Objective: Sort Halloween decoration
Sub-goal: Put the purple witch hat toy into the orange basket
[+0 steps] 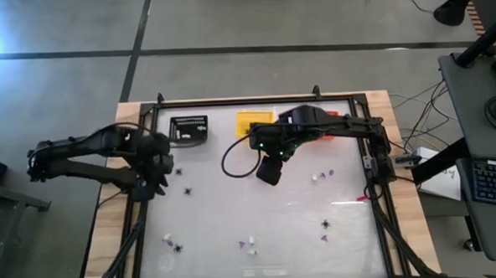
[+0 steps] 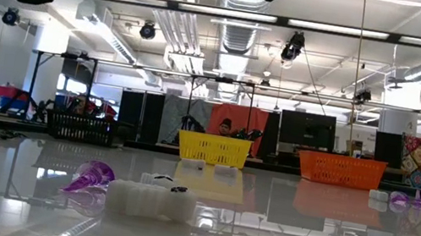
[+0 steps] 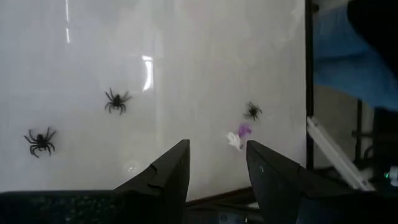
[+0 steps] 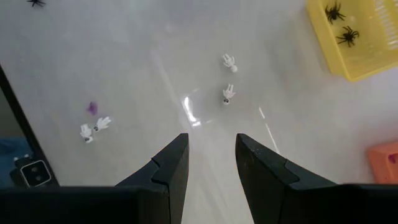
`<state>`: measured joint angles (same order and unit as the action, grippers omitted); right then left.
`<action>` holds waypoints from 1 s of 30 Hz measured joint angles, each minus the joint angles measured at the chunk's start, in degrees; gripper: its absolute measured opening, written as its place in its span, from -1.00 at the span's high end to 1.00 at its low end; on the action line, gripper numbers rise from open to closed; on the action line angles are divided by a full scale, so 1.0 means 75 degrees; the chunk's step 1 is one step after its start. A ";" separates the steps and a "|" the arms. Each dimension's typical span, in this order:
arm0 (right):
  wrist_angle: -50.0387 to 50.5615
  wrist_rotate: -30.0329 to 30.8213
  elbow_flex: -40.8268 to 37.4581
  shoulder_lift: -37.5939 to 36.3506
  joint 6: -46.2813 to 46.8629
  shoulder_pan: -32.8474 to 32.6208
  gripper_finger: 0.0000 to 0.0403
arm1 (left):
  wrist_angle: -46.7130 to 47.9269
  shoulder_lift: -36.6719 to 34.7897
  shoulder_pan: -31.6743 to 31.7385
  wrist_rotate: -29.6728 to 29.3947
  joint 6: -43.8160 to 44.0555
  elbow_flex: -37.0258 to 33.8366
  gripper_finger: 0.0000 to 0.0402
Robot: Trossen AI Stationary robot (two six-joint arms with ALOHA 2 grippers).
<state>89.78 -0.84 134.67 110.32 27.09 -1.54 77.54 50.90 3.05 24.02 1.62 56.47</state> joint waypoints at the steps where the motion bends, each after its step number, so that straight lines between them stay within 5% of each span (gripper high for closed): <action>1: -0.0001 0.0013 0.0000 0.0000 0.0000 -0.0003 0.39 | -0.0003 0.0030 -0.0234 -0.0126 0.0063 0.0000 0.29; 6: -0.0007 0.0129 0.0000 0.0000 0.0000 0.0006 0.39 | -0.0159 0.0246 -0.1410 -0.1080 0.0607 -0.0003 0.29; 18: -0.0009 0.0136 0.0000 0.0003 0.0000 0.0003 0.39 | -0.0997 0.0883 -0.3959 -0.1731 0.2292 -0.0006 0.29; 30: -0.0007 0.0115 0.0000 0.0003 -0.0006 -0.0212 0.39 | -0.1168 0.1654 -0.4478 -0.1908 0.3341 -0.0006 0.29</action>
<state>89.73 0.03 134.67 110.34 27.05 -3.13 68.78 63.30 -30.54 9.71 26.68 56.42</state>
